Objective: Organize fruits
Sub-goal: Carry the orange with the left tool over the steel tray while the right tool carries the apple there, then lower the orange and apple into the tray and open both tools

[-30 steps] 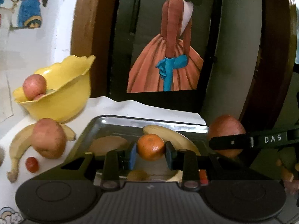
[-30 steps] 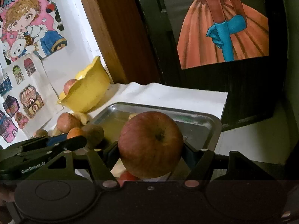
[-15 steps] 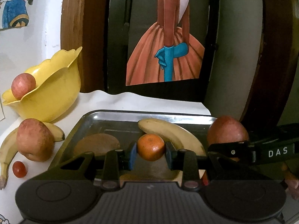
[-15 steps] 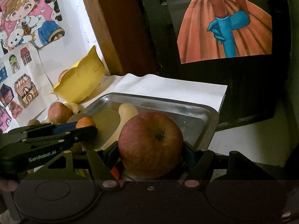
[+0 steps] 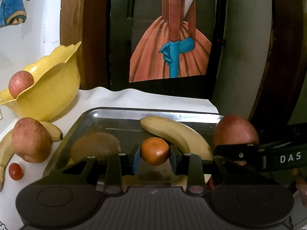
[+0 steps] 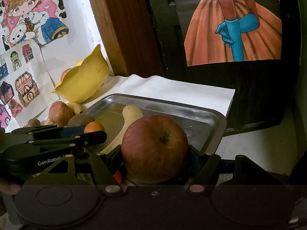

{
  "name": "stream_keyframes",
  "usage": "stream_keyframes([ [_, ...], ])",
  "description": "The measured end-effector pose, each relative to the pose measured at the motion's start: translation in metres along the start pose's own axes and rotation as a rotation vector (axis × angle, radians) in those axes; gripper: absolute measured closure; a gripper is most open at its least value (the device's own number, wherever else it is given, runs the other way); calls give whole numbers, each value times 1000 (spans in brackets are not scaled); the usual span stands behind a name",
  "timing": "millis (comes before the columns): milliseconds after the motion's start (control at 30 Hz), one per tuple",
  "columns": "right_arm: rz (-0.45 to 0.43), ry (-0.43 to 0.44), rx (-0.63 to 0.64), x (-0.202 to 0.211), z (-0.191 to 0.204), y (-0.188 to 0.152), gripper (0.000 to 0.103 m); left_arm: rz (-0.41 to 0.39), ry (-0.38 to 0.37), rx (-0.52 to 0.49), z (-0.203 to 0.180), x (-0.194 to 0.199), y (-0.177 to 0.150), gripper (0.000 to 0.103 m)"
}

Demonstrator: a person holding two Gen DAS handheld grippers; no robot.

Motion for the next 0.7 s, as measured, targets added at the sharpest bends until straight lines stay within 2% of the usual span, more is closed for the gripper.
stream_keyframes([
  [700,0,-6,0,-3,-1,3,30,16,-4,20,3,-8,-5,66],
])
Point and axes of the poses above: each gripper's, at about its wrist camera, not at the fingertips, and x roughly against the way its jaws point, z to its left, y to its top, the point moved 2 cm from there along -x, roughly the way its jaws point, and after that the axes turned 14 degrees about x, right-handed, at the moved point
